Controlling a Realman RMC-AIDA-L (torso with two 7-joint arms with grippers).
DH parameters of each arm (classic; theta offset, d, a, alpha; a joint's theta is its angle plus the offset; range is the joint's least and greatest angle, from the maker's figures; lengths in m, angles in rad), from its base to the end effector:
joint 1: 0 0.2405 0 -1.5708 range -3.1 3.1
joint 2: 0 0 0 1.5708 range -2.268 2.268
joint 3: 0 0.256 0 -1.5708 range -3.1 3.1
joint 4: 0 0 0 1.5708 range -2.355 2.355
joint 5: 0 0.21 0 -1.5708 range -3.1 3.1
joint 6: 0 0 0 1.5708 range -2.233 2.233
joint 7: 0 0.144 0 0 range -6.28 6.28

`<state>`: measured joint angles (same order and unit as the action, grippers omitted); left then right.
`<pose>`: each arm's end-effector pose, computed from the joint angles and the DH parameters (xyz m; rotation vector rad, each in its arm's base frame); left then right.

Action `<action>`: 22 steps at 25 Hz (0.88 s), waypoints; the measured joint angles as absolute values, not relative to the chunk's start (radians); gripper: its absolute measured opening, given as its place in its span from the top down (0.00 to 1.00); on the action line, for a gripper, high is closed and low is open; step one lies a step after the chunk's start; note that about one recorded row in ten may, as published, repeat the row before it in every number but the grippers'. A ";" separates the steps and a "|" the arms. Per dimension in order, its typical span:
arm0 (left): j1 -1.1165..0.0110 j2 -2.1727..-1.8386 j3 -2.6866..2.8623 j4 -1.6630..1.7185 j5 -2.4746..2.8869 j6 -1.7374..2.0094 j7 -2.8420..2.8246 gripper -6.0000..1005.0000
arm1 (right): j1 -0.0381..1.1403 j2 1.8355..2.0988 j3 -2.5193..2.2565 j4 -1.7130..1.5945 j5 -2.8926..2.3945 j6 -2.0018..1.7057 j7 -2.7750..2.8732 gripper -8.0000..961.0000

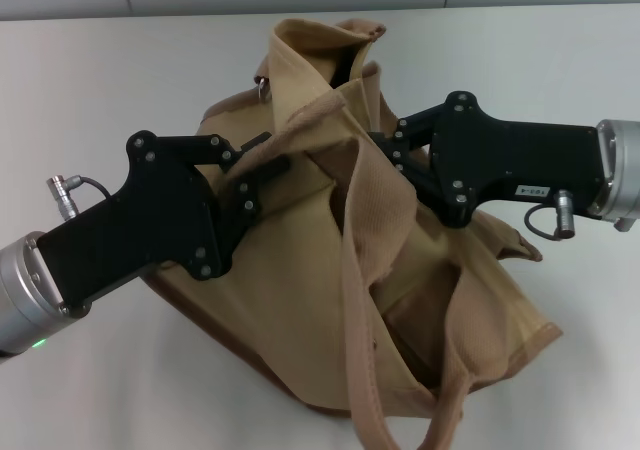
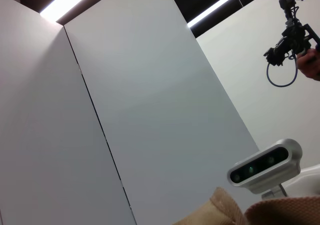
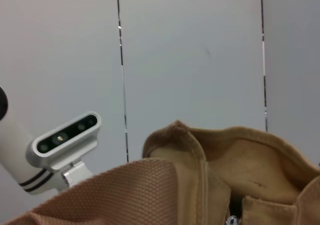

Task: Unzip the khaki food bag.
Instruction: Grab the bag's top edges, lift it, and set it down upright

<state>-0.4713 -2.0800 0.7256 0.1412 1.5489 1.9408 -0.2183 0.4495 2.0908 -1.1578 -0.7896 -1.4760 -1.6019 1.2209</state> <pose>-0.2368 0.2521 -0.0217 -2.2032 0.3759 -1.2932 0.1880 0.3127 -0.0135 -2.7869 0.1208 1.0756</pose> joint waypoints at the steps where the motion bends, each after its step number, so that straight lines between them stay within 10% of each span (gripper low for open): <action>1: -0.471 -2.080 0.726 0.141 1.549 1.941 -0.219 0.90 | 0.447 2.089 -1.155 -0.791 -1.474 -1.605 1.221 0.99; 7: -0.474 -2.080 0.728 0.141 1.548 1.941 -0.219 0.90 | 0.435 2.089 -1.170 -0.830 -1.480 -1.598 1.220 0.95; 22: -0.481 -2.080 0.729 0.141 1.548 1.946 -0.221 0.89 | 0.436 2.092 -1.272 -0.852 -1.479 -1.529 1.209 0.39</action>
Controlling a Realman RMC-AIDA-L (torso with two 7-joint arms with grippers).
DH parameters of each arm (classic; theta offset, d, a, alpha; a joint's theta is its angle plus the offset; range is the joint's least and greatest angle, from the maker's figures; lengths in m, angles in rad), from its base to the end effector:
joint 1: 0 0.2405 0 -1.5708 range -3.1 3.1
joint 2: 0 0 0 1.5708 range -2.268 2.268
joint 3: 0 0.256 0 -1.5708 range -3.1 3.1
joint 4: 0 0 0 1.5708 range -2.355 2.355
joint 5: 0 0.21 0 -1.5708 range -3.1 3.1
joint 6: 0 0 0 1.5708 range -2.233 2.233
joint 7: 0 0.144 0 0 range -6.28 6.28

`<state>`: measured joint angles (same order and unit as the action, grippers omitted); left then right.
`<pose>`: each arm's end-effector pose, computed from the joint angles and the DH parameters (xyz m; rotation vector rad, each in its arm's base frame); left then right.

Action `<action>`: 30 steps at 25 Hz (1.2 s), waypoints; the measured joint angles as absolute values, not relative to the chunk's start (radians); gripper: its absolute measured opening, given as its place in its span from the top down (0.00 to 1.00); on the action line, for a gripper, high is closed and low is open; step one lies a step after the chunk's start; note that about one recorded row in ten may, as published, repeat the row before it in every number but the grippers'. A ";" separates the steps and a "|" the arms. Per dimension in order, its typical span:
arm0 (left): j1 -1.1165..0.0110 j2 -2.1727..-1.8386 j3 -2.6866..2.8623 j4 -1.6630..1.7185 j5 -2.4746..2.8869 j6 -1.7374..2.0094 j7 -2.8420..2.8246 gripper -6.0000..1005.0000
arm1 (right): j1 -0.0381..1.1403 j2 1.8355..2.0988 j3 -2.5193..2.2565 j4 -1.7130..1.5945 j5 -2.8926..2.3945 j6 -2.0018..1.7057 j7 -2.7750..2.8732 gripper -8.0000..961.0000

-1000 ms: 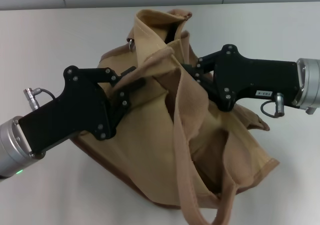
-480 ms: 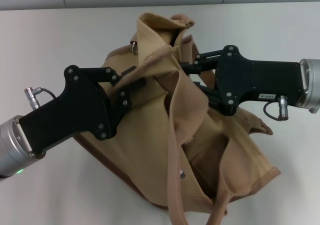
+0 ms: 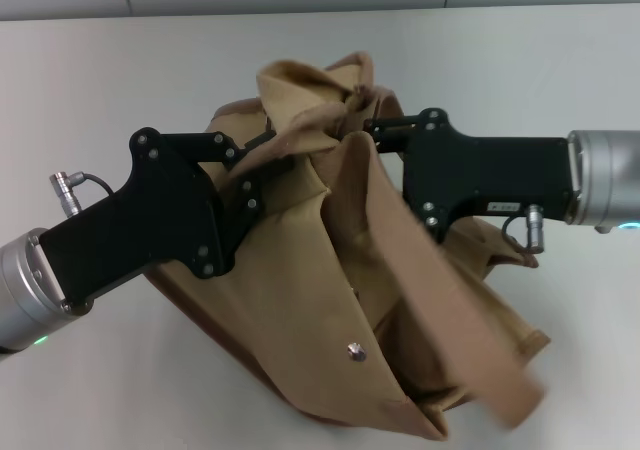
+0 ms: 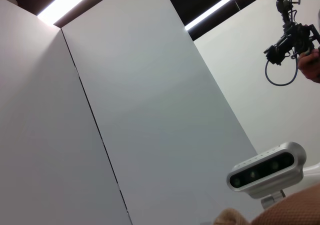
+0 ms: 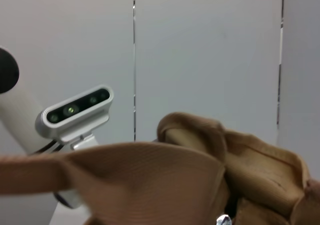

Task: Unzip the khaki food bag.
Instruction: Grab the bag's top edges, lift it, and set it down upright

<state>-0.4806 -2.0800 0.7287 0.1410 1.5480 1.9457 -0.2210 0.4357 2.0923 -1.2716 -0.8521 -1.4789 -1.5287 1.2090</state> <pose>-0.2340 0.2536 -0.0215 -2.2054 0.3868 -1.3058 0.1793 0.3106 -0.0279 -2.8411 0.0329 0.9768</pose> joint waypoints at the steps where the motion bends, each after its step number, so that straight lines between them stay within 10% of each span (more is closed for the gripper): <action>1: -0.481 -2.080 0.729 0.141 1.548 1.946 -0.221 0.89 | 0.437 2.092 -1.285 -0.852 -1.478 -1.518 1.209 0.41; 10: -0.485 -2.080 0.728 0.141 1.547 1.946 -0.221 0.89 | 0.431 2.093 -1.339 -0.872 -1.429 -1.466 1.211 0.53; 21: -0.484 -2.080 0.729 0.141 1.547 1.946 -0.221 0.88 | 0.407 2.091 -1.326 -0.869 -1.372 -1.429 1.225 0.94; 30: -0.485 -2.080 0.722 0.141 1.548 1.945 -0.221 0.88 | 0.372 2.082 -1.324 -0.875 -1.379 -1.445 1.253 0.99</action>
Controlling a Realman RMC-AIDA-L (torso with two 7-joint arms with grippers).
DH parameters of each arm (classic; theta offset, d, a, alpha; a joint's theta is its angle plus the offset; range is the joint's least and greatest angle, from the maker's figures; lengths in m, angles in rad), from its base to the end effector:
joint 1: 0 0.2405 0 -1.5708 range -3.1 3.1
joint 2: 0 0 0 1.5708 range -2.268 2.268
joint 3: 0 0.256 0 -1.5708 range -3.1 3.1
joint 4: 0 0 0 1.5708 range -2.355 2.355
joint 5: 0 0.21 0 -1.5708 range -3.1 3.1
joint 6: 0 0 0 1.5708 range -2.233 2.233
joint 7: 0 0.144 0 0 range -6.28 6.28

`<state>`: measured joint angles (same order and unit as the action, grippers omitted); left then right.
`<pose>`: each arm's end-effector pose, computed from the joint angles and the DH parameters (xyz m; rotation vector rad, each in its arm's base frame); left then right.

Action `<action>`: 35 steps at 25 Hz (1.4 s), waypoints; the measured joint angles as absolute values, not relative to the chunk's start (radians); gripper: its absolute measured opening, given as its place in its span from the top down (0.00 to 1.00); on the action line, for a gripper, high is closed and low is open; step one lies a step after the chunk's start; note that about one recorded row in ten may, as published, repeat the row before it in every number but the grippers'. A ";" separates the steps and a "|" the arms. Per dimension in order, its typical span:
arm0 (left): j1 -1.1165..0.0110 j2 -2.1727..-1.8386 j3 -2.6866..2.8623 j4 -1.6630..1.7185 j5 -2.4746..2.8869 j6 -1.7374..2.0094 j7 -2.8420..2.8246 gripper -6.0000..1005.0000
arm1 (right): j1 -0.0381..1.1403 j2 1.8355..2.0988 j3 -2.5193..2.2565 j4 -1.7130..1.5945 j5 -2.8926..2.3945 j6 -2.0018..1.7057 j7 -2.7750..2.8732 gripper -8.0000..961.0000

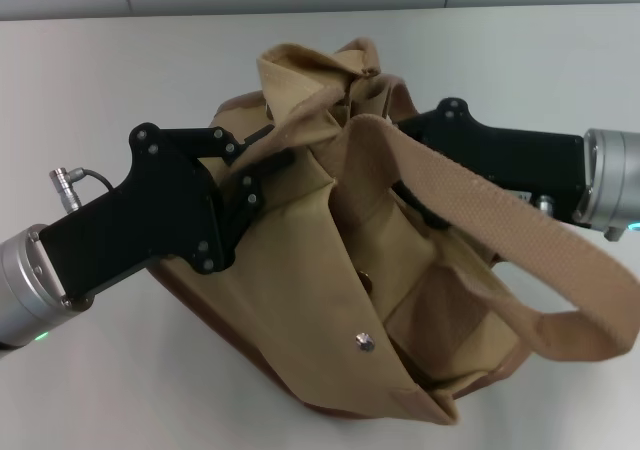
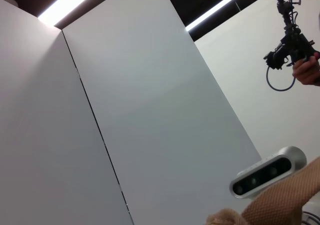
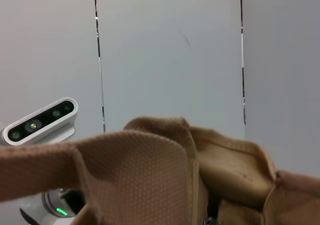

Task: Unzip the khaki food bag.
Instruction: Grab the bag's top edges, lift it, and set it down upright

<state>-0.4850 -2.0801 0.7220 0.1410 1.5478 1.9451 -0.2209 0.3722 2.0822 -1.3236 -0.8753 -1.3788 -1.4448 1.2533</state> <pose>-0.2330 0.2553 -0.0209 -2.1992 0.3897 -1.3062 0.1888 0.3110 -0.0236 -2.7464 0.1855 1.0047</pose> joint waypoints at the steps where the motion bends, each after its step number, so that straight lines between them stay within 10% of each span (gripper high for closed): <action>1: -0.485 -2.080 0.722 0.141 1.548 1.945 -0.221 0.88 | 0.368 2.081 -1.322 -0.876 -1.383 -1.451 1.255 0.99; 15: -0.487 -2.080 0.725 0.139 1.547 1.942 -0.221 0.87 | 0.362 2.079 -1.231 -0.898 -1.469 -1.567 1.289 0.97; 26: -0.501 -2.080 0.728 0.140 1.547 1.942 -0.221 0.87 | 0.389 2.086 -1.276 -0.926 -1.507 -1.512 1.292 0.53; 35: -0.508 -2.080 0.729 0.140 1.548 1.945 -0.231 0.86 | 0.395 2.089 -1.360 -0.932 -1.456 -1.406 1.290 0.45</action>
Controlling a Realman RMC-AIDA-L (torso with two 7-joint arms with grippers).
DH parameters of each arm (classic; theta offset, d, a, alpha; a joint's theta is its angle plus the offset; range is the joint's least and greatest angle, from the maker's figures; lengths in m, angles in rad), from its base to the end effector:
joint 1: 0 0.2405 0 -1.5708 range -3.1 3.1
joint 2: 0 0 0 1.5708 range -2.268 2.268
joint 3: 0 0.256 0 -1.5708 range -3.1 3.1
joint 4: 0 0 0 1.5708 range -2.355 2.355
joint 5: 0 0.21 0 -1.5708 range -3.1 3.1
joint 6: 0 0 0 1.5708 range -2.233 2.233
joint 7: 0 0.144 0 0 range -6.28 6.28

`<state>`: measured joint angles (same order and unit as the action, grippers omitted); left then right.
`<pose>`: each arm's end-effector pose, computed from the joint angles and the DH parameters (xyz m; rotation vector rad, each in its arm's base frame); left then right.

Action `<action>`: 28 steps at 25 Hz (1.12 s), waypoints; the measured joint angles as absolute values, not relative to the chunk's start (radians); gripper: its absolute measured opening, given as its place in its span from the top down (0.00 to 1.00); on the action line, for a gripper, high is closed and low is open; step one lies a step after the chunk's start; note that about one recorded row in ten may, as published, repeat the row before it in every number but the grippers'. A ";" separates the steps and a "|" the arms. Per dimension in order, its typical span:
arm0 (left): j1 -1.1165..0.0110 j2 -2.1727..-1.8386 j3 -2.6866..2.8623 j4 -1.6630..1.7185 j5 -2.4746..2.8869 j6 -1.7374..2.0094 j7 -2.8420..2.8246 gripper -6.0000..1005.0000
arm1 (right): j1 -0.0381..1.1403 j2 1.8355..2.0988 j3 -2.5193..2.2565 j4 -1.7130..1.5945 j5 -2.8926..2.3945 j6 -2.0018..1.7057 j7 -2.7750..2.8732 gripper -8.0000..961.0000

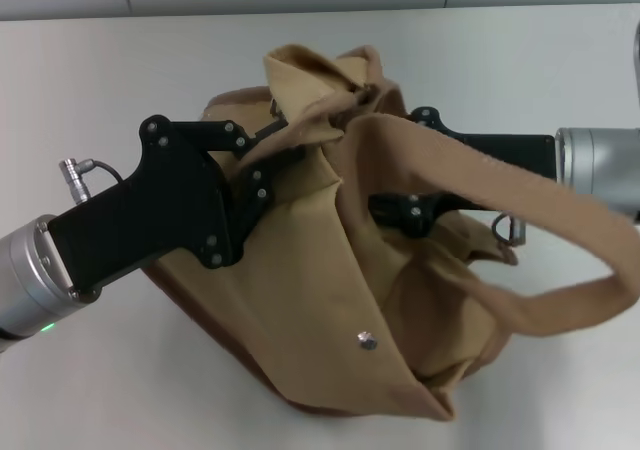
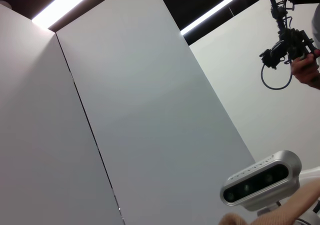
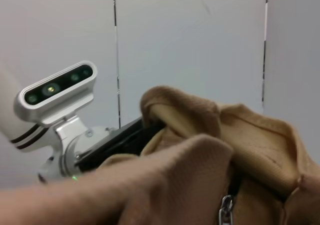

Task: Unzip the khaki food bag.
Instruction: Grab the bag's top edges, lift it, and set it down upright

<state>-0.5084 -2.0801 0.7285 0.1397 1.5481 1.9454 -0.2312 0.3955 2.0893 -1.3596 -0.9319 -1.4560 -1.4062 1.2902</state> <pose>-0.2269 0.2599 -0.0217 -2.2125 0.4062 -1.3261 0.1765 0.3147 -0.0329 -2.8164 0.1177 0.9012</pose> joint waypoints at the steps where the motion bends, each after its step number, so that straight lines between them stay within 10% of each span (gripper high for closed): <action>1: -0.509 -2.080 0.729 0.140 1.549 1.946 -0.231 0.86 | 0.396 2.089 -1.366 -0.932 -1.447 -1.399 1.288 0.48; 15: -0.507 -2.080 0.729 0.140 1.551 1.947 -0.232 0.86 | 0.397 2.089 -1.392 -0.933 -1.422 -1.355 1.279 0.99; 28: -0.502 -2.080 0.722 0.140 1.548 1.944 -0.229 0.85 | 0.332 2.082 -1.362 -0.944 -1.430 -1.429 1.267 0.99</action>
